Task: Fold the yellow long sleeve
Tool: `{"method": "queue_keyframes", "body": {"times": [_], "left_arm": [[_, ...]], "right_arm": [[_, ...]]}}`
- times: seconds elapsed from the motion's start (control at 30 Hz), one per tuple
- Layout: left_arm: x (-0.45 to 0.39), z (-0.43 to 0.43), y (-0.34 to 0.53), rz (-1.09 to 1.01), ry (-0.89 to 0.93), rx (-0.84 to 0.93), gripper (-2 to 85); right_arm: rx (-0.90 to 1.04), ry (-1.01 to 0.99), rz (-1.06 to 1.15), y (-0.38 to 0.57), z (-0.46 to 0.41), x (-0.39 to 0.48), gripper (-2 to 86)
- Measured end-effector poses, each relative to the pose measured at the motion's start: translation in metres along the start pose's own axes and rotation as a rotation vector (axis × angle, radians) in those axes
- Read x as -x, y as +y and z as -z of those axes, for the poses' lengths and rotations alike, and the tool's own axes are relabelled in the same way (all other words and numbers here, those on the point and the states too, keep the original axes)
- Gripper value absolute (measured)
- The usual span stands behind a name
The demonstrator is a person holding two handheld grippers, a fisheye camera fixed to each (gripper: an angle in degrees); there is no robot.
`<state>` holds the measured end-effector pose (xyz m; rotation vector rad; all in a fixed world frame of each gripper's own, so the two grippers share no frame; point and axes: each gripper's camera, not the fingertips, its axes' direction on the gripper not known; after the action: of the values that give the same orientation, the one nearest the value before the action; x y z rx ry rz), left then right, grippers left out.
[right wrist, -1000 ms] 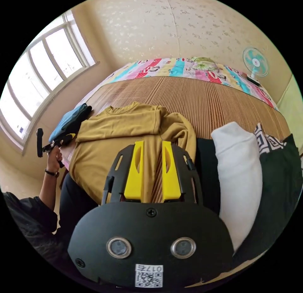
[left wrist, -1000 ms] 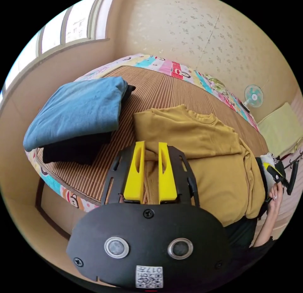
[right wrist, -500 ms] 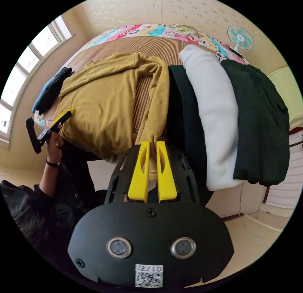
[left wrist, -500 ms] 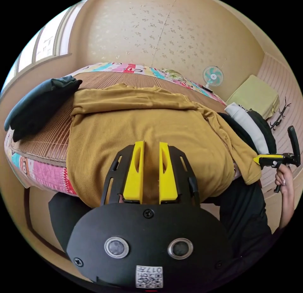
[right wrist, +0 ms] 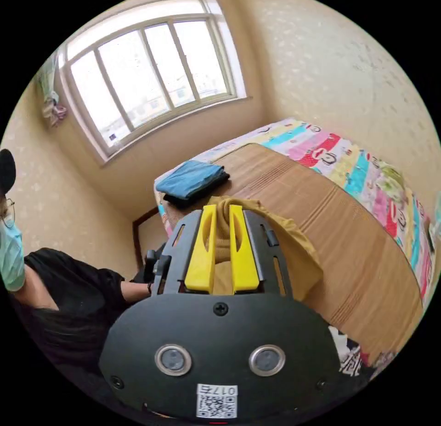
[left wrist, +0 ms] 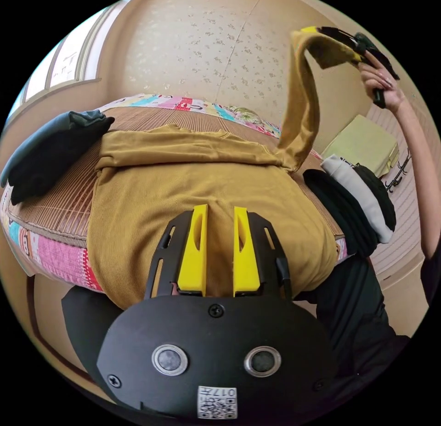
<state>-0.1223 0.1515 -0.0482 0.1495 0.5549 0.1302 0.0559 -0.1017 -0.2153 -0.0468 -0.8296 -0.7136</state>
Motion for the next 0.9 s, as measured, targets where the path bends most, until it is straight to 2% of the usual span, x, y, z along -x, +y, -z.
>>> {"method": "queue_keyframes", "body": {"times": [0.1, 0.17, 0.23, 0.3, 0.5, 0.57, 0.63, 0.7, 0.77, 0.87, 0.9], "left_arm": [[0.009, 0.002, 0.000, 0.023, 0.048, -0.001, 8.8], [0.012, 0.004, 0.001, 0.032, 0.066, -0.001, 8.8], [0.013, 0.005, -0.001, 0.042, 0.079, 0.003, 8.8], [0.014, 0.006, -0.006, 0.050, 0.092, 0.012, 9.1], [0.030, 0.034, -0.010, 0.111, 0.067, -0.111, 10.0], [0.036, 0.029, -0.011, 0.145, 0.073, -0.093, 10.0], [0.040, 0.013, -0.016, 0.175, 0.080, 0.007, 10.0], [0.033, 0.013, -0.020, 0.158, 0.018, -0.005, 9.2], [0.029, 0.018, -0.024, 0.147, -0.028, -0.013, 9.4], [0.037, 0.048, -0.023, 0.194, -0.075, -0.099, 10.0], [0.044, 0.062, -0.021, 0.227, -0.101, -0.140, 10.1]], "right_arm": [[-0.023, -0.107, -0.178, -0.018, -0.062, -0.052, 10.9], [-0.040, -0.071, -0.266, -0.006, -0.086, -0.077, 11.2], [-0.021, 0.037, -0.341, 0.016, -0.108, -0.094, 11.2], [0.018, 0.267, -0.443, 0.053, -0.130, -0.107, 10.5], [-0.007, 0.616, -0.464, 0.107, -0.136, -0.105, 9.9], [0.005, 0.626, -0.451, 0.105, -0.141, -0.110, 9.6], [0.072, 0.649, -0.435, 0.096, -0.156, -0.117, 7.9], [0.215, 0.847, -0.482, 0.093, -0.184, -0.136, 2.6], [0.172, 0.886, -0.509, 0.093, -0.185, -0.139, 1.7], [0.205, 0.910, -0.574, 0.080, -0.174, -0.123, 1.4], [0.138, 0.937, -0.553, 0.081, -0.160, -0.099, 1.6]]}}
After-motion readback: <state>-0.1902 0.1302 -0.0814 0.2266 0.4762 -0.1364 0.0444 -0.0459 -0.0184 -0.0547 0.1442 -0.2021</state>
